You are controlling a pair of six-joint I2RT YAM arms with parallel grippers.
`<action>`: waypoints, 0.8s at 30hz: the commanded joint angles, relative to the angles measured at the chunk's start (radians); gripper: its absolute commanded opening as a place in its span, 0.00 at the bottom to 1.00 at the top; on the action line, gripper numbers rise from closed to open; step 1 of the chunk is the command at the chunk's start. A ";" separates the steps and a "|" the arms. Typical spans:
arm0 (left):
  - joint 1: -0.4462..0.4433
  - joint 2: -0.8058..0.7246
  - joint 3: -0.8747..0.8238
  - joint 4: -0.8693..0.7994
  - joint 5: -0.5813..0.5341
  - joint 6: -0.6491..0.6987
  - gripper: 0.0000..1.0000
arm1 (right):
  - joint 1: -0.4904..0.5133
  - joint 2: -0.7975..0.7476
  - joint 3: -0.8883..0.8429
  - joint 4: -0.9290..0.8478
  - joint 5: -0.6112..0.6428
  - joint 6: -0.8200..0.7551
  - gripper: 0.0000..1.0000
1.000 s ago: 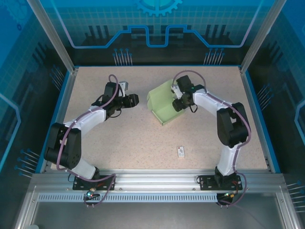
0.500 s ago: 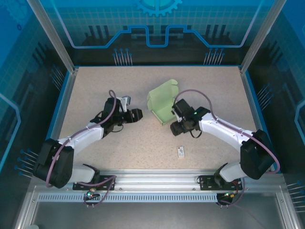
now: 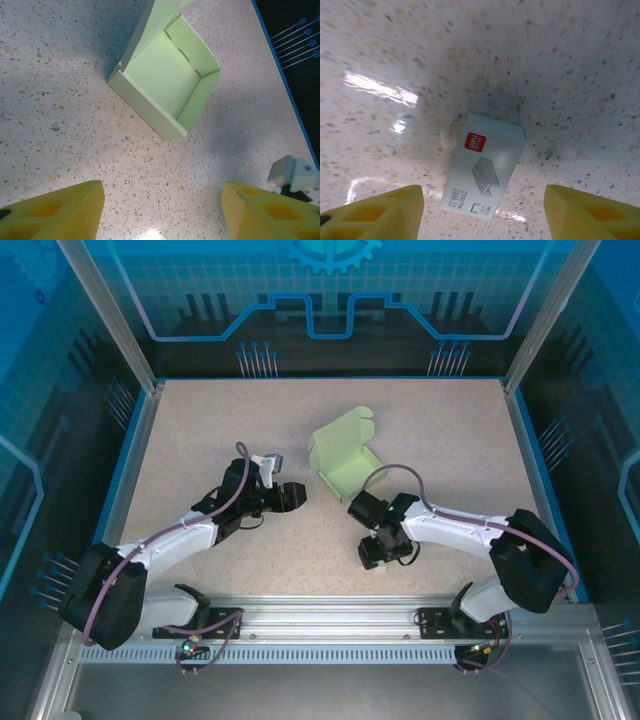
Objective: Fold the paper box
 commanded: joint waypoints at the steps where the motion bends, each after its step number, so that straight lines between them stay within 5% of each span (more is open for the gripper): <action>1: -0.005 -0.019 0.003 0.026 -0.009 0.030 0.65 | 0.009 0.041 -0.010 0.037 -0.019 0.049 0.62; 14: -0.004 0.016 0.016 0.022 0.004 0.047 0.65 | 0.006 0.060 -0.013 0.073 0.059 0.042 0.33; 24: -0.006 0.004 0.017 -0.034 -0.079 0.048 0.65 | -0.167 -0.034 0.173 0.159 0.012 -0.123 0.34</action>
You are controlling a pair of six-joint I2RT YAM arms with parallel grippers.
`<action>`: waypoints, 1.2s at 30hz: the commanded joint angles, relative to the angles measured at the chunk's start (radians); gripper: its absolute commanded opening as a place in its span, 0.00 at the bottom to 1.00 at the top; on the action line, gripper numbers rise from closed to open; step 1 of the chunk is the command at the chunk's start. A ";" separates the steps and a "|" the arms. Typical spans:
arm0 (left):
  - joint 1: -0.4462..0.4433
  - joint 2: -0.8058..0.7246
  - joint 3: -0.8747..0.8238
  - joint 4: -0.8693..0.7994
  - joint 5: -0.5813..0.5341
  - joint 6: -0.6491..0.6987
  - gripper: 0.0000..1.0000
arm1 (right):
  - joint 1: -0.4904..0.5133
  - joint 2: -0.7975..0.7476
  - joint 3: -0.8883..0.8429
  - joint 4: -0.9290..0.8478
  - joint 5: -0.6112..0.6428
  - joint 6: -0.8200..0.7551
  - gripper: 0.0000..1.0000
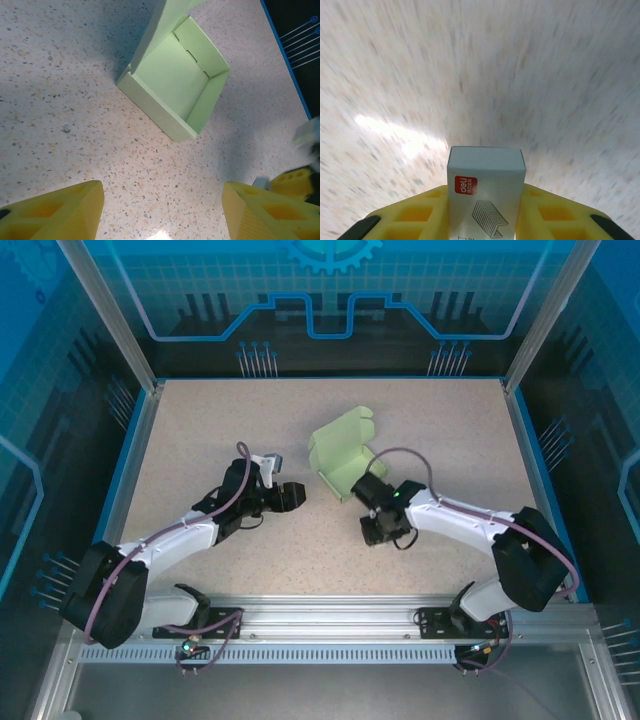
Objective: Fold the paper box
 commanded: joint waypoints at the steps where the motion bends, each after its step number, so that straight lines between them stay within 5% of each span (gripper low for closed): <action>1: -0.005 -0.002 0.021 -0.033 -0.045 0.026 0.65 | -0.073 -0.009 0.101 0.093 -0.035 -0.088 0.34; 12: -0.006 -0.030 0.019 -0.060 -0.064 0.039 0.65 | -0.172 0.344 0.452 0.148 -0.023 -0.202 0.37; 22: -0.005 -0.032 0.022 -0.062 -0.078 0.038 0.66 | -0.171 0.508 0.500 0.188 0.031 -0.190 0.39; 30: -0.005 -0.034 0.031 -0.039 -0.100 -0.001 0.66 | -0.173 0.475 0.516 0.205 0.031 -0.203 0.53; 36: -0.007 -0.035 0.034 0.021 -0.111 -0.023 0.66 | -0.198 0.300 0.421 0.248 0.016 -0.270 0.58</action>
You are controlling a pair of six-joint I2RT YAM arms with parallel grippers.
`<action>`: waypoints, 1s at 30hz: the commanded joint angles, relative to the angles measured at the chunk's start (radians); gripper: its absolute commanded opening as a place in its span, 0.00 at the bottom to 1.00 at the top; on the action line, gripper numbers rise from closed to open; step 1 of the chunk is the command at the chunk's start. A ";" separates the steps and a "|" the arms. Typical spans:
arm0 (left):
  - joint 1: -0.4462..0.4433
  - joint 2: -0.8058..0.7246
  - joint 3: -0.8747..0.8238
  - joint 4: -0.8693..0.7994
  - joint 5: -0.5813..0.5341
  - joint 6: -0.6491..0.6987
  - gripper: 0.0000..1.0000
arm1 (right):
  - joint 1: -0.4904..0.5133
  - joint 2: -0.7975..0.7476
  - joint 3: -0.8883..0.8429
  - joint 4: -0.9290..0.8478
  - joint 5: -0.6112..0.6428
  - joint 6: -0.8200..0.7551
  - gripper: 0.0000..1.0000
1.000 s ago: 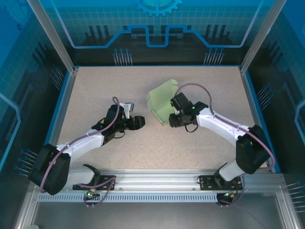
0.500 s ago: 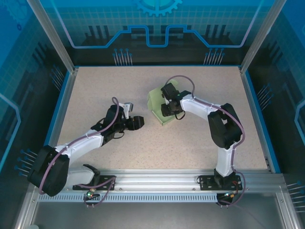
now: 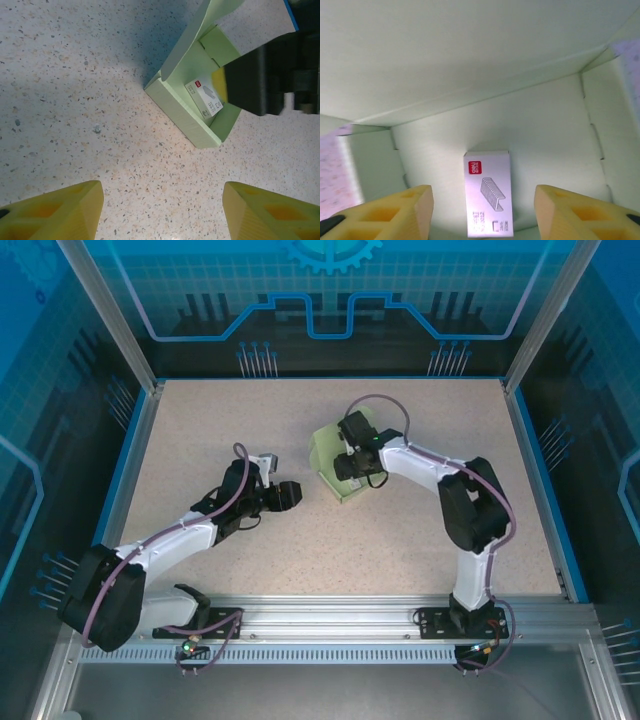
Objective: Fold the paper box
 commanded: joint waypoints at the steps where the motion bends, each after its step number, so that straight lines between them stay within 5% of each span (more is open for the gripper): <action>1: -0.009 -0.017 0.034 0.072 -0.019 -0.015 0.66 | -0.043 -0.155 -0.060 0.052 -0.018 -0.072 0.59; 10: -0.028 0.053 0.132 0.130 -0.044 0.171 0.66 | -0.254 -0.213 -0.083 0.234 -0.344 -0.393 0.66; 30: -0.030 0.358 0.398 0.026 -0.062 0.280 0.61 | -0.335 0.123 0.251 0.069 -0.445 -0.741 0.63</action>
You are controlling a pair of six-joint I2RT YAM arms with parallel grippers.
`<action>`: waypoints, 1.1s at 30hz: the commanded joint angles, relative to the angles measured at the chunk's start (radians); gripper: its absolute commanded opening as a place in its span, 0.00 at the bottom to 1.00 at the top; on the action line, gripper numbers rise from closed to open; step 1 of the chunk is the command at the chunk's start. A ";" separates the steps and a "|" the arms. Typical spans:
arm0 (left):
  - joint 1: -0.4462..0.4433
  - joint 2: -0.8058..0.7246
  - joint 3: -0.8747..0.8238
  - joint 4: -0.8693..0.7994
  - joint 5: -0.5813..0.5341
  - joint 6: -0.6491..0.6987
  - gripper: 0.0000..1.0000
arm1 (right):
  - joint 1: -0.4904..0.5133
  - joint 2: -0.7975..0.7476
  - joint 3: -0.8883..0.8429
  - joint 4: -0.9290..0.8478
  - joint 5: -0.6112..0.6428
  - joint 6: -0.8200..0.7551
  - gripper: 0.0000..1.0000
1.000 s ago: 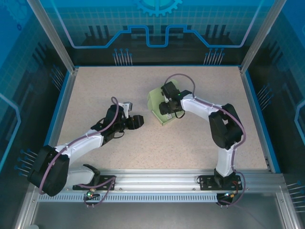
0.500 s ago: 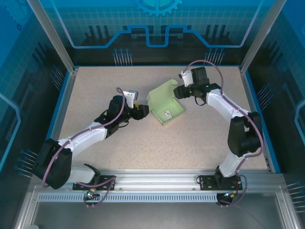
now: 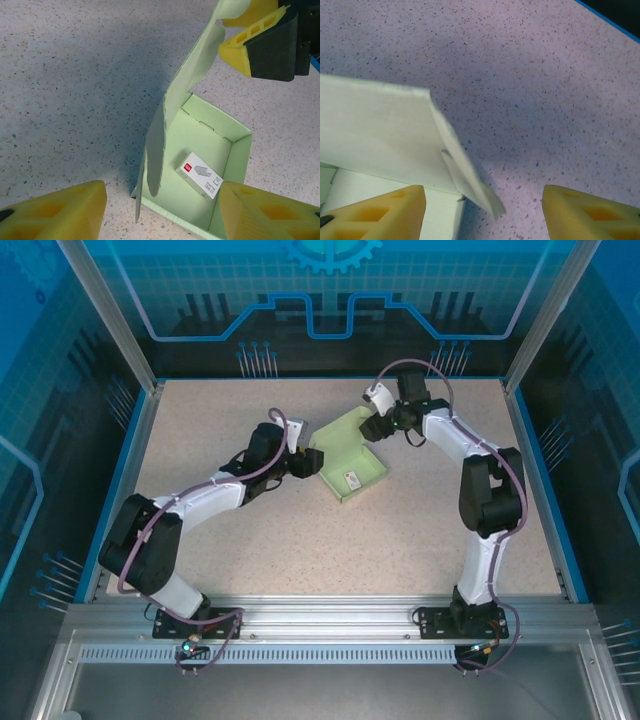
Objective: Fold the paper box
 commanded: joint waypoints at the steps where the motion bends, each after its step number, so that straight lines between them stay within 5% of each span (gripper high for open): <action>1: -0.008 0.027 0.042 -0.036 -0.018 0.014 0.60 | -0.010 0.044 0.064 -0.066 -0.024 -0.066 0.62; 13: -0.009 0.090 0.072 -0.074 -0.061 0.040 0.40 | 0.011 0.059 0.083 -0.095 -0.016 -0.098 0.34; 33: -0.011 0.124 0.107 -0.074 -0.136 0.025 0.12 | 0.062 -0.013 -0.008 -0.042 0.158 -0.005 0.14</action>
